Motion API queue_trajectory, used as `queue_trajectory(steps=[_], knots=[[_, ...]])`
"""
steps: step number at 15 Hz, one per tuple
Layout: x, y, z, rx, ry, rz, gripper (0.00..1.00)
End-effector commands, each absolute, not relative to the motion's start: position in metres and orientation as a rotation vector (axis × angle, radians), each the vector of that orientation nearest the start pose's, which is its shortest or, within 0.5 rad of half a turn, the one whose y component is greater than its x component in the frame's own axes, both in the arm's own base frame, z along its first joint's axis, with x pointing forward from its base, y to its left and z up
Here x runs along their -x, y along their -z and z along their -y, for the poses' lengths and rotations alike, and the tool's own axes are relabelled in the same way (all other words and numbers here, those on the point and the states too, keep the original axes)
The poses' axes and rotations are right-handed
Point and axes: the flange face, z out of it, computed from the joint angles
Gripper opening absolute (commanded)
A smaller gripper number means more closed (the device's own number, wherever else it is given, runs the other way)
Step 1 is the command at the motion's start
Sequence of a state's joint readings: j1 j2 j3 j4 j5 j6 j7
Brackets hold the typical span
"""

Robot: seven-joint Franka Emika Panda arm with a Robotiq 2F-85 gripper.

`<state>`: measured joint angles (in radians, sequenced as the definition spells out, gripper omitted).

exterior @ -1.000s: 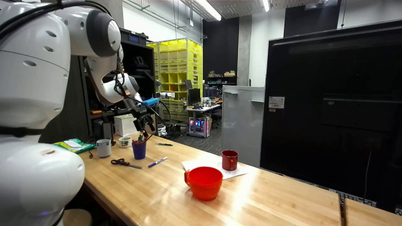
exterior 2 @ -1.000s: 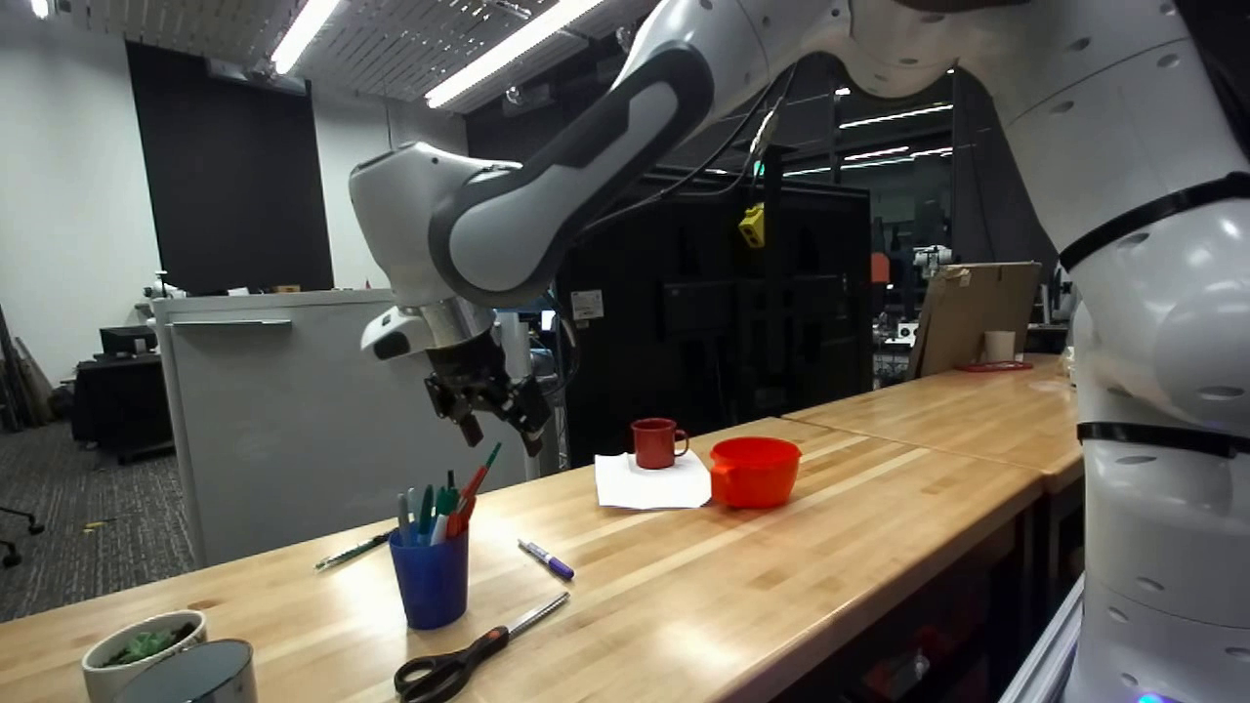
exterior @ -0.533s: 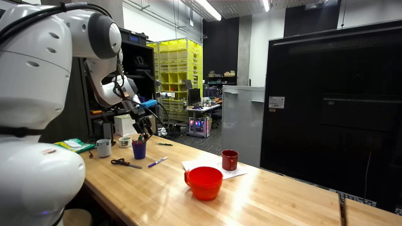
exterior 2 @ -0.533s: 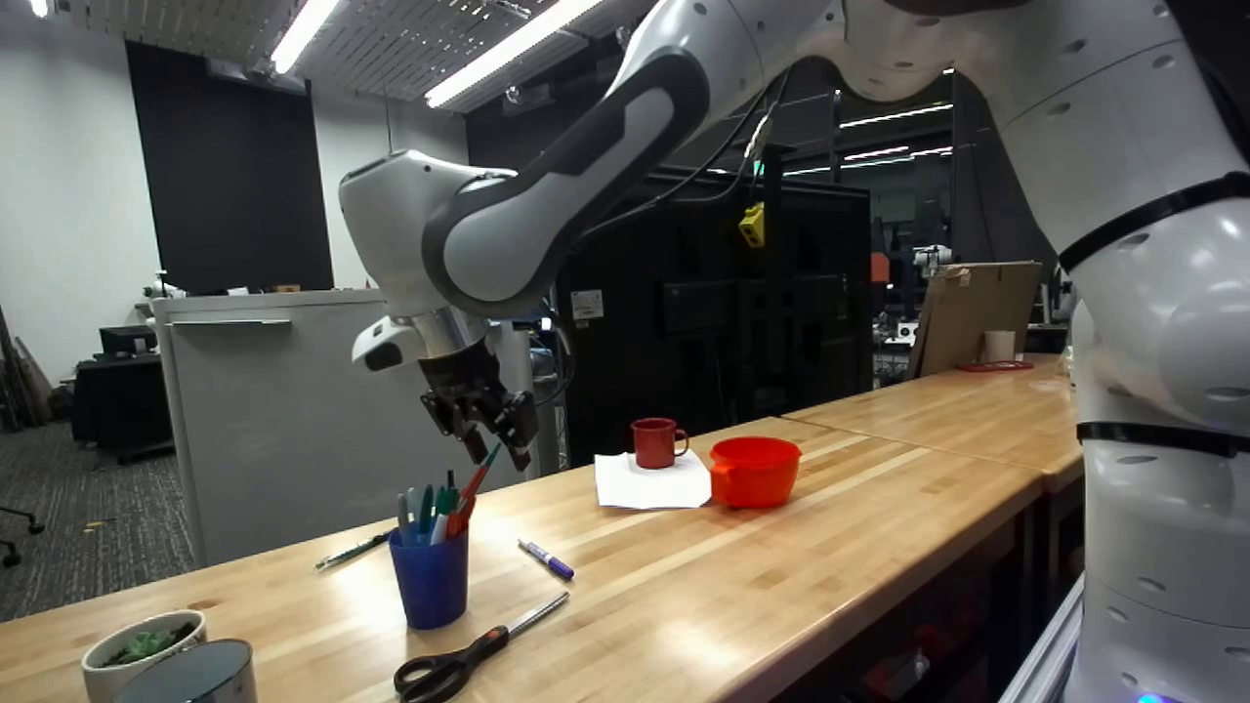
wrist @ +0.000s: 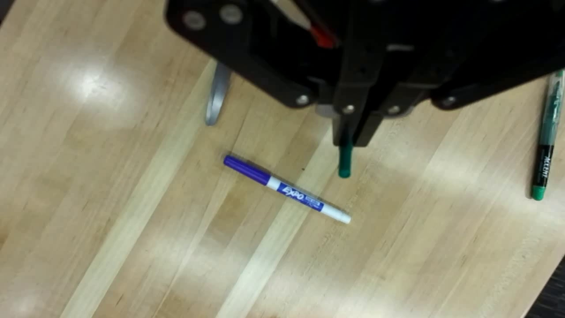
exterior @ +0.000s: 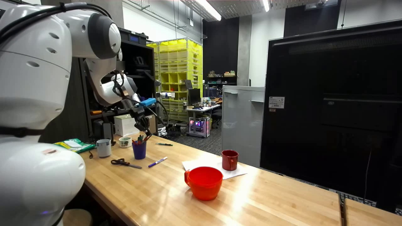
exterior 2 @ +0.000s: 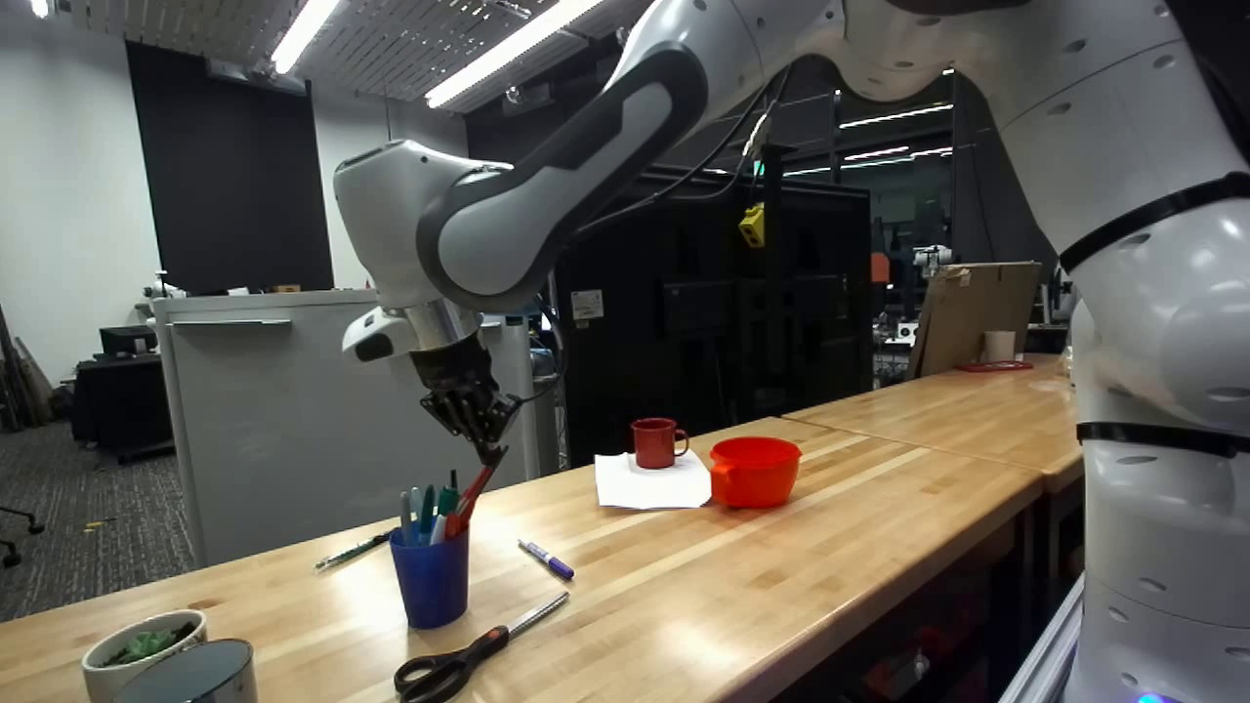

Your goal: Put the green pen in the blue cup.

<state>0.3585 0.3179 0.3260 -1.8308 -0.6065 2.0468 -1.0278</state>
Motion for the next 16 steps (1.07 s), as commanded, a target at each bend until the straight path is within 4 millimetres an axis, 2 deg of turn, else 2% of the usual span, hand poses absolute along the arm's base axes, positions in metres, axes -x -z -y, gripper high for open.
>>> queue_trajectory(steps=[1,2,3,5,9,14,16], knots=[[-0.513,-0.377,-0.363,-1.446,0.163,-2.276,0.00],[-0.514,-0.380,-0.364,-1.443,0.158,-2.275,0.00],[-0.514,-0.382,-0.365,-1.436,0.155,-2.275,0.26],[-0.517,-0.387,-0.367,-1.415,0.149,-2.265,0.30],[-0.523,-0.388,-0.364,-1.397,0.149,-2.245,0.56],[-0.523,-0.372,-0.356,-1.421,0.198,-2.246,0.91],[-0.522,-0.366,-0.352,-1.432,0.234,-2.246,1.00]])
